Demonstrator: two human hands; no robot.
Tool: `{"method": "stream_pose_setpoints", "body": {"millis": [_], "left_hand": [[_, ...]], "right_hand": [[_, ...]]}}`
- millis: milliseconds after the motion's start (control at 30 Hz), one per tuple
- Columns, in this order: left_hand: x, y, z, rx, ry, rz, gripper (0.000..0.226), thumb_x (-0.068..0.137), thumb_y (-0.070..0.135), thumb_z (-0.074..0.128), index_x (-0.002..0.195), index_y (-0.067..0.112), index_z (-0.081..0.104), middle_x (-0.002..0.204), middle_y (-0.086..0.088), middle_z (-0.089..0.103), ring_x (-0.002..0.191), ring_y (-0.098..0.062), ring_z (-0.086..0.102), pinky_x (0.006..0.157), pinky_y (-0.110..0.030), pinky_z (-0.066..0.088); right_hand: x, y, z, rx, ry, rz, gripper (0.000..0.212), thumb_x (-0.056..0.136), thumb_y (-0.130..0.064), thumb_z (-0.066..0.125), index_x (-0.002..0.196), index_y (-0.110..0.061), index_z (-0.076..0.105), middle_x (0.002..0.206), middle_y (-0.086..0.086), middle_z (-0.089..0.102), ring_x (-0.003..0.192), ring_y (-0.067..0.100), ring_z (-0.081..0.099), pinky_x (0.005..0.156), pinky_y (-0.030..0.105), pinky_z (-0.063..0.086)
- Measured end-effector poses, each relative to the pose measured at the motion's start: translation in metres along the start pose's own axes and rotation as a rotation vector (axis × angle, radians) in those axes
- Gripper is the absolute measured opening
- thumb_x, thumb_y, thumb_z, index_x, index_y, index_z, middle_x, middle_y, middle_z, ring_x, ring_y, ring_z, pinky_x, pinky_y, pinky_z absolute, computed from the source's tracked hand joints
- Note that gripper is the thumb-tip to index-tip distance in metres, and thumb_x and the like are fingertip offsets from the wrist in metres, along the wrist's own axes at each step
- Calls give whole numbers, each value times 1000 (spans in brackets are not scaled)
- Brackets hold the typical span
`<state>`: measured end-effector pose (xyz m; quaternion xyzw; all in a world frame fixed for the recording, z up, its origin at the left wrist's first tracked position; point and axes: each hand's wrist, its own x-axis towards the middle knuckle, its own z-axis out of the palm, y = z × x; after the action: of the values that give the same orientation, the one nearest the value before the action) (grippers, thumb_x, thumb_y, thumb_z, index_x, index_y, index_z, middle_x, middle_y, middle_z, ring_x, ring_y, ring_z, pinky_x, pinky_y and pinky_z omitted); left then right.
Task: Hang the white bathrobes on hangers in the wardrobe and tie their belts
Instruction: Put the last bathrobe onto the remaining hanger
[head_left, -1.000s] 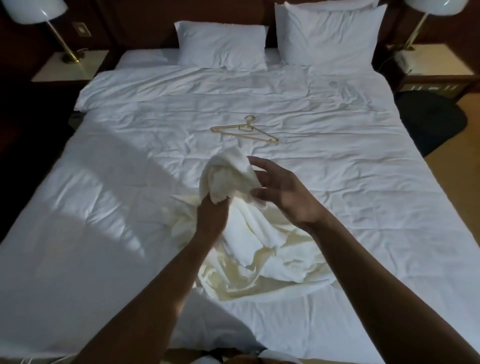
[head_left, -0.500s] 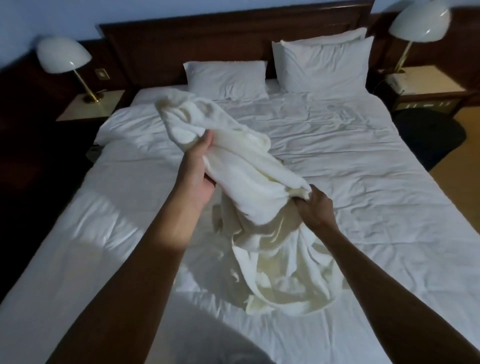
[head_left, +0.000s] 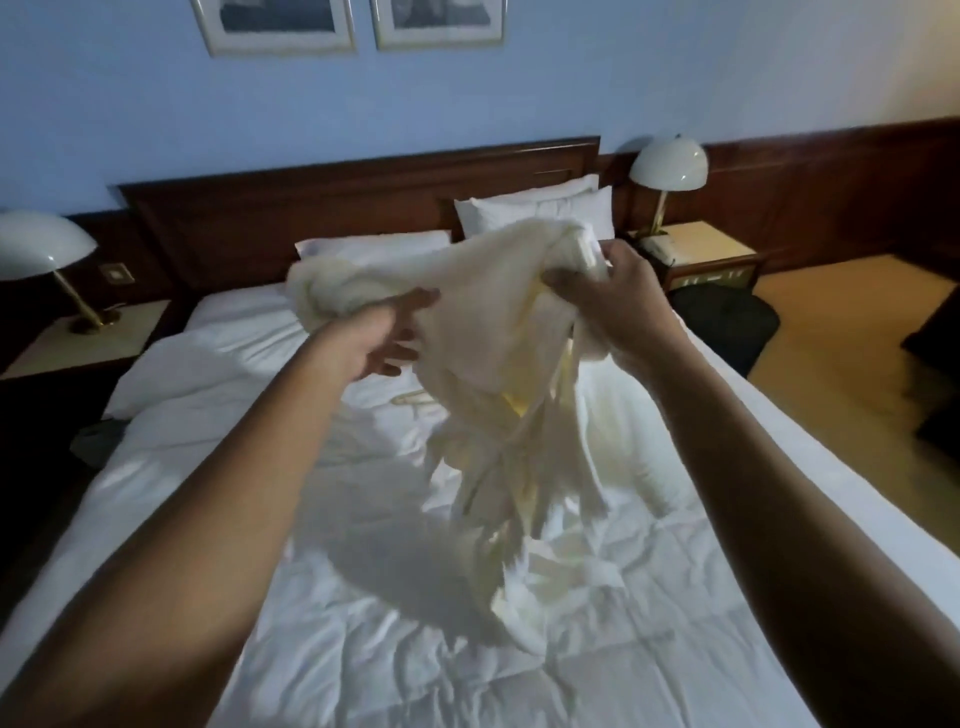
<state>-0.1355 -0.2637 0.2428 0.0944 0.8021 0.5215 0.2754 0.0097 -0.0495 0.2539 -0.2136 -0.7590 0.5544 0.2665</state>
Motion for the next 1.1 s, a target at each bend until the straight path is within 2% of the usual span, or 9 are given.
{"method": "stream_pose_setpoints", "body": {"millis": [167,300,400,467,600,733,900,1000,1100], "left_hand": [[-36,-31,33,235,-325,313,65,85,54,77,142,38,50,126,14,67,114,-4,64,102,-33,50],[-29,-66,72,162,-153,425,76,71,61,86,135,40,52,123,10,69,111,-6,67,98,-37,55],[-17,-80,70,40,-35,428,33,83,46,78,106,25,70,95,-8,74,86,-23,71,84,-44,56],[-17,-85,62,-15,56,417,9,90,22,64,88,19,72,77,-4,71,68,-14,63,69,-31,48],[-20,-120,39,-143,217,273,13,99,12,55,94,9,66,56,-9,56,45,-18,48,44,-25,37],[-19,-192,21,-13,254,100,10,99,19,60,95,20,70,57,-9,59,48,-23,53,47,-29,40],[-34,-278,25,206,343,-139,16,97,17,60,85,24,66,68,2,71,64,-14,68,67,-32,46],[-47,-312,30,292,362,-302,14,90,31,59,78,24,61,77,3,65,81,-26,61,68,-35,38],[-63,-357,28,357,339,-439,29,72,44,55,84,19,65,93,-5,70,90,-31,62,70,-36,39]], "right_hand": [[-18,-17,25,389,-253,7,57,89,-16,78,139,-7,51,100,19,67,72,20,69,71,36,60],[-31,-34,55,361,-301,-60,38,91,-11,75,127,-6,63,114,23,61,71,18,72,69,29,59],[-29,-31,64,186,-355,-33,35,90,-14,76,124,-11,68,120,15,62,82,26,75,72,34,62],[-21,-14,61,125,-464,25,31,92,-16,74,123,-13,69,120,12,65,97,29,73,83,39,63],[-10,63,42,-18,-552,162,23,97,-15,67,119,-15,69,108,11,75,101,24,73,90,36,60],[-13,181,29,-297,-568,386,26,93,-14,71,119,-9,68,100,13,73,95,27,70,76,30,54],[-28,302,35,-701,-609,535,64,87,-24,76,143,-9,48,130,15,63,122,29,59,93,28,44],[-33,342,52,-743,-675,592,120,73,-46,88,160,-10,13,157,23,31,145,37,35,113,41,38],[-30,374,78,-684,-625,613,143,64,-63,88,161,-14,-4,164,24,13,151,41,20,121,53,27]]}}
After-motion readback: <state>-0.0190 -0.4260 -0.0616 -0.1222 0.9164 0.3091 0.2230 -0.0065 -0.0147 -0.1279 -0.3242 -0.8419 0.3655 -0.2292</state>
